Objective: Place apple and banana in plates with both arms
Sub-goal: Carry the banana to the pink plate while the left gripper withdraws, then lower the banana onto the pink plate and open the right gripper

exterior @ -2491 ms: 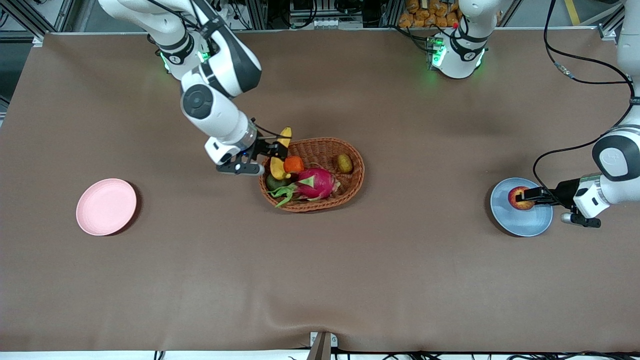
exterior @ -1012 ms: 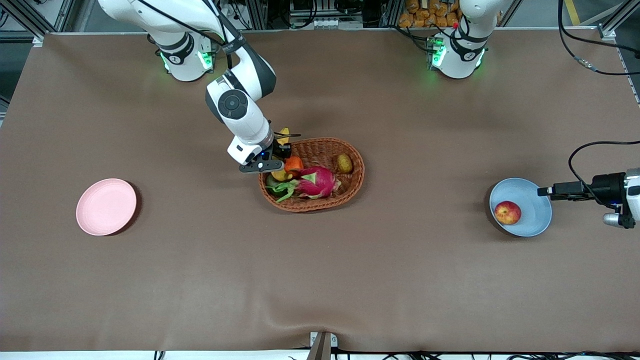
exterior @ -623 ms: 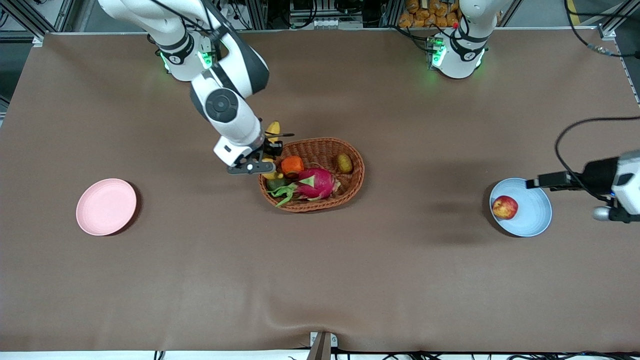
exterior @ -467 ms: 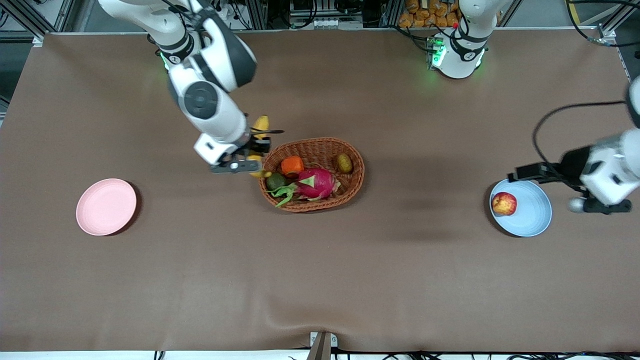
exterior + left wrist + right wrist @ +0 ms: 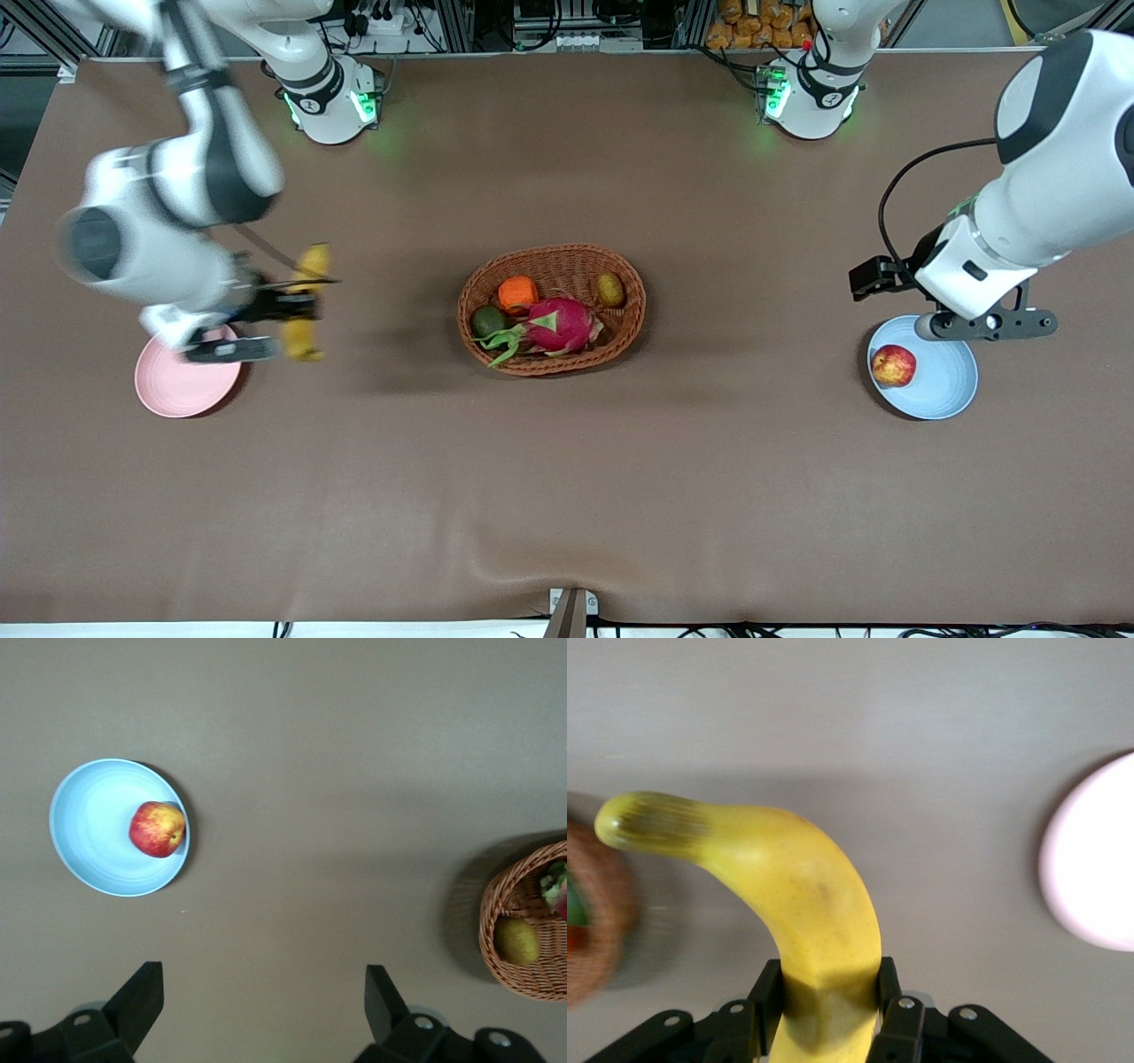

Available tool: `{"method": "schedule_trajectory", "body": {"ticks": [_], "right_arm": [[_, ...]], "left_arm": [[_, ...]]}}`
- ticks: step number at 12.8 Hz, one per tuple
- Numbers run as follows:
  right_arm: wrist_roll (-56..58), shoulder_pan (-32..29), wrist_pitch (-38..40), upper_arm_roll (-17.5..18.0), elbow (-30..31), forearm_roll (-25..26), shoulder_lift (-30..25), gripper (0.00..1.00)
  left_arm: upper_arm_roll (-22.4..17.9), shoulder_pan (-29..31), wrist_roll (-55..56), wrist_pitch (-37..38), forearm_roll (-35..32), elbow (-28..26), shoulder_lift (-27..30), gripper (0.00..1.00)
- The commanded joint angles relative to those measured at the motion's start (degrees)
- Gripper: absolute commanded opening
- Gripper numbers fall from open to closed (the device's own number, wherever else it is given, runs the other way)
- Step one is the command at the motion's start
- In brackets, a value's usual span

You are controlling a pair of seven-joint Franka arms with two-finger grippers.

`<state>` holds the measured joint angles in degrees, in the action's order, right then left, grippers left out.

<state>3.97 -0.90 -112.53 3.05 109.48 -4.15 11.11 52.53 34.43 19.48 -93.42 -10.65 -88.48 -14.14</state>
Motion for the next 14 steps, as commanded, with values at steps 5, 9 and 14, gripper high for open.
{"method": "schedule_trajectory", "body": {"ticks": [5,9,14], "right_arm": [[18.0,-1.8,-6.0,-13.2,-0.5,0.8,7.2,0.0],[22.0,-5.0,-15.5,-13.4,-0.7,0.7,14.4,0.0],[26.4,-7.6,-18.2,-13.4,-3.9,-0.2,19.6,0.0]], "left_arm": [[-0.4,1.3,-0.8,6.5,-1.0,8.1,3.8,1.0],[-21.8,-18.5,-1.0,6.6,2.0,7.4,10.0,1.0],[-50.6,-41.6,-2.0,7.1,11.2,-0.4,17.4,1.0]]}}
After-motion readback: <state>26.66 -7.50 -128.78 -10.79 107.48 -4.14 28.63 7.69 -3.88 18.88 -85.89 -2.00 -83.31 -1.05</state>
